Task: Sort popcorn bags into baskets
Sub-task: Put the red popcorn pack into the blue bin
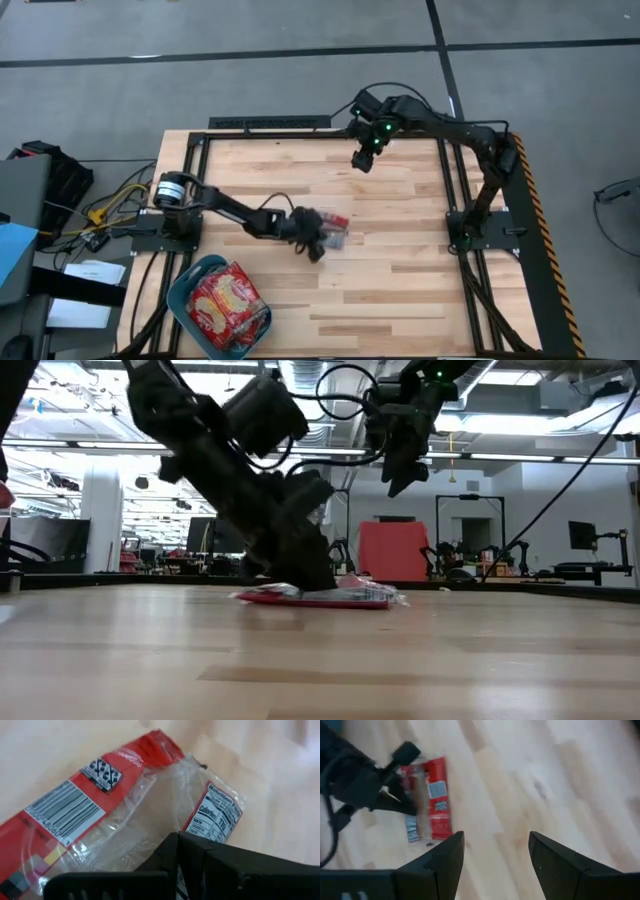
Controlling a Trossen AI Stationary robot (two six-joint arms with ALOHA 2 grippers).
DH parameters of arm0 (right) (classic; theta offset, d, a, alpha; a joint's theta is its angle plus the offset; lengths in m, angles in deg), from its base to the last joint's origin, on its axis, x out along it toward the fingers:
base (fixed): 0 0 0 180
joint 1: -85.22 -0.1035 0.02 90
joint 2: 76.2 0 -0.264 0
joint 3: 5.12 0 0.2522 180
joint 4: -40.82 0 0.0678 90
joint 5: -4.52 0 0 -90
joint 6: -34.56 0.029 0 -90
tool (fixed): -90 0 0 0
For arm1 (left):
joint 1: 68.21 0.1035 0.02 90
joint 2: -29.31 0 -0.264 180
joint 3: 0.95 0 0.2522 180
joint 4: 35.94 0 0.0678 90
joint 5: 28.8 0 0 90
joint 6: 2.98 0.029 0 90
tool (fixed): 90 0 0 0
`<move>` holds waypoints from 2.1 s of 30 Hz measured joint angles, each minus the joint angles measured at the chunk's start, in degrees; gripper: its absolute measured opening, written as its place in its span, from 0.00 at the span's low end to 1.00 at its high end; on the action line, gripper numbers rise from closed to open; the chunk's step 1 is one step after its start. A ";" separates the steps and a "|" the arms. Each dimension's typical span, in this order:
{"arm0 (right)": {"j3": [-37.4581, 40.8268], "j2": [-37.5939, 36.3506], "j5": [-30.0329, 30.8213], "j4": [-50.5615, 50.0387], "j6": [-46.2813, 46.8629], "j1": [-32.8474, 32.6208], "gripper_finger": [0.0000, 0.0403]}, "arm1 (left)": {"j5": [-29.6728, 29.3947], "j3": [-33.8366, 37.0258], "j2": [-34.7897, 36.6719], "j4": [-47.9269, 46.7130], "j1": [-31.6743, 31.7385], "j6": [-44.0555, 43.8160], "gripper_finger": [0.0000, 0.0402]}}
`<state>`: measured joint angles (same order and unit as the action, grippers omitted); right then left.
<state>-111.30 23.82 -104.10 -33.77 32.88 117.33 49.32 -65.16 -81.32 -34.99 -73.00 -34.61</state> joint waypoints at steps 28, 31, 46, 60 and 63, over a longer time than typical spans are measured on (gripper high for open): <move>32.01 8.20 -0.93 53.22 19.43 -21.48 0.61 | -3.81 5.28 0.22 2.89 -8.73 -1.36 0.00; 31.24 10.66 -4.50 54.26 21.95 -21.70 0.61 | -3.29 5.28 0.16 3.35 -8.92 -1.59 0.00; 29.21 13.49 -8.20 55.78 22.58 -26.04 0.61 | -5.89 5.30 0.04 3.95 -9.09 -1.19 0.00; 29.27 13.59 -6.07 53.78 22.22 -27.69 0.42 | -9.19 5.46 -0.13 4.97 -7.99 -0.51 0.00; 29.32 13.60 -5.70 53.29 22.42 -27.69 0.31 | -9.71 5.46 -0.15 4.97 -7.96 -0.35 0.00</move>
<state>-81.99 37.42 -109.80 19.51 55.30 89.65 39.61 -59.71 -81.48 -30.03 -80.97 -34.96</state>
